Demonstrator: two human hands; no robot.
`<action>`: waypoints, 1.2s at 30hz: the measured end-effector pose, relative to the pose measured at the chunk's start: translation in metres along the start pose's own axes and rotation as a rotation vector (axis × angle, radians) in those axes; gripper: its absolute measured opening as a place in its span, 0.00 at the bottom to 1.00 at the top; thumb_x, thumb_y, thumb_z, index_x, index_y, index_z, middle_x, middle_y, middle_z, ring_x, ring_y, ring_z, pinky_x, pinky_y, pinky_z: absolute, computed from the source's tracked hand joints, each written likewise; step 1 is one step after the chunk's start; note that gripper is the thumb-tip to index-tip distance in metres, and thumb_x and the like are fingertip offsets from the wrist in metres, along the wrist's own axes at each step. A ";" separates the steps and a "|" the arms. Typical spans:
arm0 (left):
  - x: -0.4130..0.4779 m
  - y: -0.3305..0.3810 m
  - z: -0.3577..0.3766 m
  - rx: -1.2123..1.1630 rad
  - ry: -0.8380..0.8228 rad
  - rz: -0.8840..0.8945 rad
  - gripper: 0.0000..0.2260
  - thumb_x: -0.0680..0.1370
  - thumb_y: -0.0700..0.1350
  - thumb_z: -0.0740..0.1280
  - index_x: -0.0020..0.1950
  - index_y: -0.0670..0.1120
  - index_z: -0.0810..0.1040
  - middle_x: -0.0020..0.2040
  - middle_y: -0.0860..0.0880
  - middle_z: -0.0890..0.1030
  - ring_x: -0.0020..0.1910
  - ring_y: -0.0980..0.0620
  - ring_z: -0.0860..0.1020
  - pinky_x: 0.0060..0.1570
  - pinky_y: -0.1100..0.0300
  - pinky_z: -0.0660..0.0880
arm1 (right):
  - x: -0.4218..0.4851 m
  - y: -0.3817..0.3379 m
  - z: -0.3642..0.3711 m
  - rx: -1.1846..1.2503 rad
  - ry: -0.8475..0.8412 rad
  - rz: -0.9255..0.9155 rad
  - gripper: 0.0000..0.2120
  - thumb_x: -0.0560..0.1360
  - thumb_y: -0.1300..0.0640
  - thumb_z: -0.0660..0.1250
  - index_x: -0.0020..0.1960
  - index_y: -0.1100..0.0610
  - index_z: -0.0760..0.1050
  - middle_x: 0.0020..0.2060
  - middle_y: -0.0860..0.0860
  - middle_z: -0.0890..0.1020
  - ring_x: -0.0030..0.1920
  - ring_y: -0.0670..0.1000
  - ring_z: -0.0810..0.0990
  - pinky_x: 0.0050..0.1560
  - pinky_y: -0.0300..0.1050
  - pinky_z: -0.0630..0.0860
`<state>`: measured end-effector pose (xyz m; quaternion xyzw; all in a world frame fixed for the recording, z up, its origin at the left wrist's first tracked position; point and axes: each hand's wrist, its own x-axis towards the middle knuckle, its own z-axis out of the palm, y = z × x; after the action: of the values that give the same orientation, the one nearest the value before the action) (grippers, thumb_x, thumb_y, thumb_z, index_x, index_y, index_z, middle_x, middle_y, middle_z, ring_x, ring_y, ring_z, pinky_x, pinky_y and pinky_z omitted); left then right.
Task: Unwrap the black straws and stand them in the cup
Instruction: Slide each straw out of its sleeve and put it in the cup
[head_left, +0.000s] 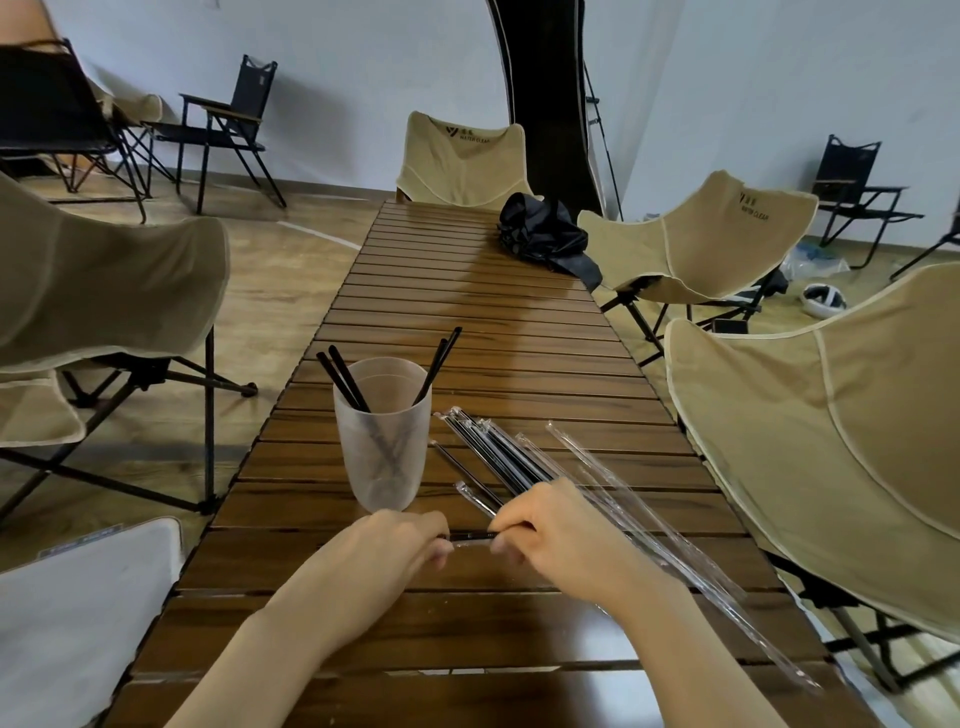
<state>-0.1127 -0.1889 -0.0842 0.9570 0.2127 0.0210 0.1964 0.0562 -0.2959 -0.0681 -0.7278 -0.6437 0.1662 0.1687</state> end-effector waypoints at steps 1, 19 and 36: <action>-0.003 -0.003 -0.003 -0.035 0.046 0.003 0.08 0.81 0.54 0.57 0.55 0.54 0.73 0.47 0.57 0.78 0.46 0.60 0.77 0.45 0.69 0.72 | 0.001 0.002 -0.002 -0.007 0.000 0.016 0.20 0.77 0.55 0.65 0.27 0.45 0.70 0.25 0.41 0.74 0.30 0.36 0.75 0.34 0.28 0.65; -0.018 -0.034 -0.005 -0.039 0.144 -0.026 0.10 0.80 0.57 0.56 0.44 0.60 0.76 0.39 0.62 0.79 0.42 0.68 0.76 0.43 0.73 0.71 | -0.002 0.018 -0.014 -0.048 -0.081 0.144 0.09 0.78 0.57 0.62 0.44 0.55 0.81 0.39 0.47 0.81 0.38 0.41 0.77 0.41 0.30 0.69; -0.021 -0.051 -0.008 0.036 0.228 -0.100 0.12 0.80 0.51 0.58 0.37 0.57 0.73 0.34 0.60 0.77 0.40 0.65 0.75 0.36 0.69 0.69 | -0.005 0.027 -0.010 0.061 -0.106 0.086 0.08 0.80 0.53 0.61 0.48 0.52 0.78 0.30 0.42 0.73 0.30 0.32 0.73 0.32 0.28 0.67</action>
<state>-0.1532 -0.1520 -0.0954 0.9399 0.2814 0.1163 0.1547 0.0843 -0.3047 -0.0717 -0.7395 -0.6145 0.2310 0.1489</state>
